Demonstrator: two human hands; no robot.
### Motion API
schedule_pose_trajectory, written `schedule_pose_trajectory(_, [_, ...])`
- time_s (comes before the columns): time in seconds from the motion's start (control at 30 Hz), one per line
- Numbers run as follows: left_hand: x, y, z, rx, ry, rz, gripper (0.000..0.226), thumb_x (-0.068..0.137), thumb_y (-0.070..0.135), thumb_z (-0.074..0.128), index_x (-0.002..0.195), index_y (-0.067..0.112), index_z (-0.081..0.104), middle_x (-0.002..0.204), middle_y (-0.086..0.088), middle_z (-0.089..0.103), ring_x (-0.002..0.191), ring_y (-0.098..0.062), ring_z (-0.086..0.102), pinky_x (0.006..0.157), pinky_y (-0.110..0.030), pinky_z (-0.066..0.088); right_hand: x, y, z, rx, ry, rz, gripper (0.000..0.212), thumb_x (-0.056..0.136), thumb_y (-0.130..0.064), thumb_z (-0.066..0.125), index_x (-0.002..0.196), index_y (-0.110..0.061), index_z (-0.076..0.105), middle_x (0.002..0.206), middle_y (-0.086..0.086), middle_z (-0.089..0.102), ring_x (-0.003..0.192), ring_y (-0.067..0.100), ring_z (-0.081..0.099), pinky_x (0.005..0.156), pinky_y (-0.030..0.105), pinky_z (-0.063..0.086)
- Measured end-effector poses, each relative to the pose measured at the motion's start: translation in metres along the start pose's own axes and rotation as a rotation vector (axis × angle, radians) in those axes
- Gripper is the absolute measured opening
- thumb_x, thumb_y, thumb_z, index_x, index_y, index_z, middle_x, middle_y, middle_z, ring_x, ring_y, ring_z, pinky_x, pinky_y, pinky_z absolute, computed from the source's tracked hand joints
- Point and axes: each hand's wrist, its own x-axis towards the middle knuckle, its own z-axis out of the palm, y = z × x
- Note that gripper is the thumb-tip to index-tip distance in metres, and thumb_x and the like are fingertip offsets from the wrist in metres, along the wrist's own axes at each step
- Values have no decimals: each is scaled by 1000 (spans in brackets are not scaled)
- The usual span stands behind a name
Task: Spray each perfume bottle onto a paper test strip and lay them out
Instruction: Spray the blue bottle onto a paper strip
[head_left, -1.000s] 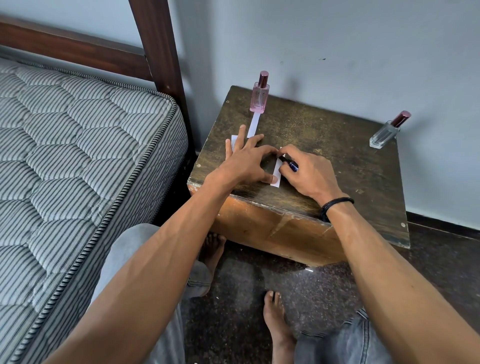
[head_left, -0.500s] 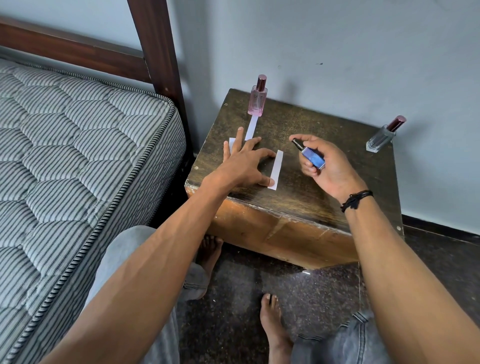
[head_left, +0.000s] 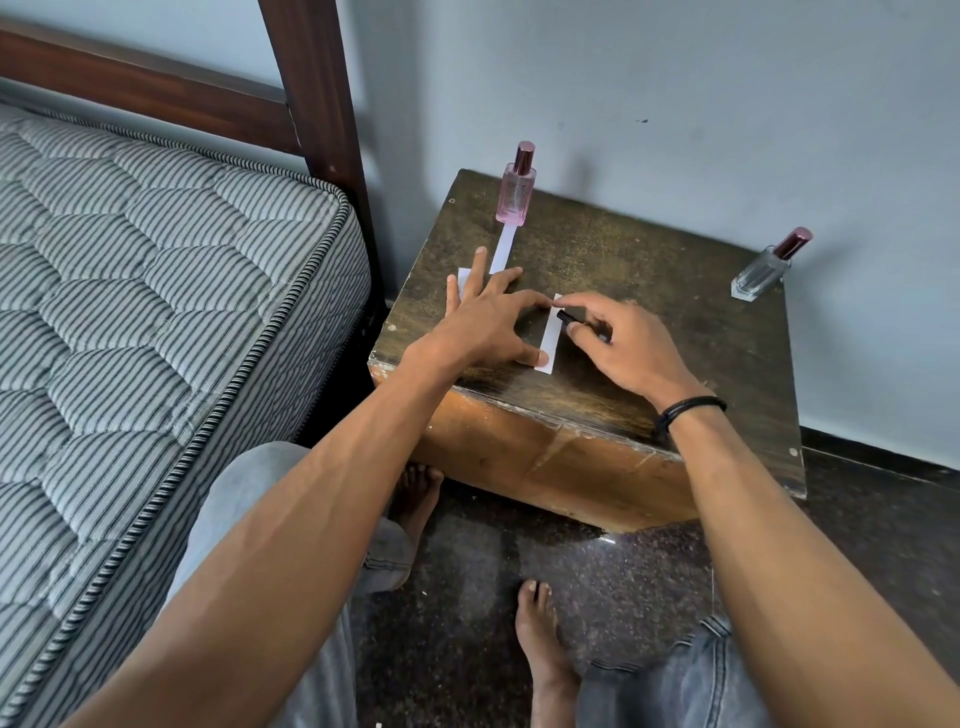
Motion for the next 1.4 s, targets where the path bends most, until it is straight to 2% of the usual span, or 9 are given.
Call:
schedule_pose_trajectory(0.17, [0,0,0,-3,-3,-4,71,77,49,78,141,45,46,166,4,9,147,-27,-31,117,-60,-16,-10,-3,6,-84,89,-74,28,98,-27,63,124,-36,68,79,-21,61,71,11,58,66,27,43])
schedule_pose_trajectory(0.23, [0,0,0,4,-3,-3,72,77,50,78,141,46,45,166,3,9,147,-27,-31,117,-61,-16,-10,-6,8,-125,89,-102,27,97,-26,62,122,-34,67,72,-19,55,68,14,56,62,28,40])
schedule_pose_trajectory(0.37, [1,0,0,6,-6,-1,70,78,51,77,140,50,45,167,3,8,147,-27,-33,117,-62,-16,-11,-10,9,-206,76,-133,29,96,-24,61,123,-31,66,80,-14,59,72,17,56,64,29,36])
schedule_pose_trajectory(0.5, [1,0,0,20,-11,1,67,78,54,75,139,50,46,167,4,7,147,-27,-33,117,-62,-16,-12,-12,10,-244,55,-175,29,96,-23,60,124,-28,66,99,-5,75,82,25,66,65,32,41])
schedule_pose_trajectory(0.73, [2,-1,1,14,-17,-1,66,78,55,75,138,51,47,167,5,6,146,-26,-34,117,-61,-17,-12,-11,12,-286,39,-198,28,97,-23,60,125,-27,66,117,-4,75,96,28,69,69,32,41])
schedule_pose_trajectory(0.87, [3,-2,1,14,-18,-3,67,78,54,75,138,51,47,167,4,6,146,-26,-34,116,-62,-16,-12,-10,12,-293,44,-210,26,98,-31,55,121,-26,67,113,-4,76,91,28,68,66,31,37])
schedule_pose_trajectory(1.0, [2,-1,0,9,-18,2,66,78,53,76,138,51,48,167,4,7,146,-27,-34,116,-61,-17,-12,-12,11,-286,54,-229,48,93,-50,35,118,-25,67,105,-5,76,85,27,67,64,30,33])
schedule_pose_trajectory(1.23, [2,1,-1,16,-16,-4,67,77,52,77,137,51,48,167,3,8,147,-28,-33,116,-61,-17,-11,-9,13,-291,40,-242,48,92,-51,35,116,-23,66,96,-1,75,83,29,65,63,32,36])
schedule_pose_trajectory(1.4, [2,0,-1,17,-22,-9,67,77,53,77,137,52,47,166,4,8,147,-27,-32,117,-61,-16,-11,-11,12,-268,48,-236,47,93,-51,36,120,-27,66,101,-4,76,83,26,66,63,30,34])
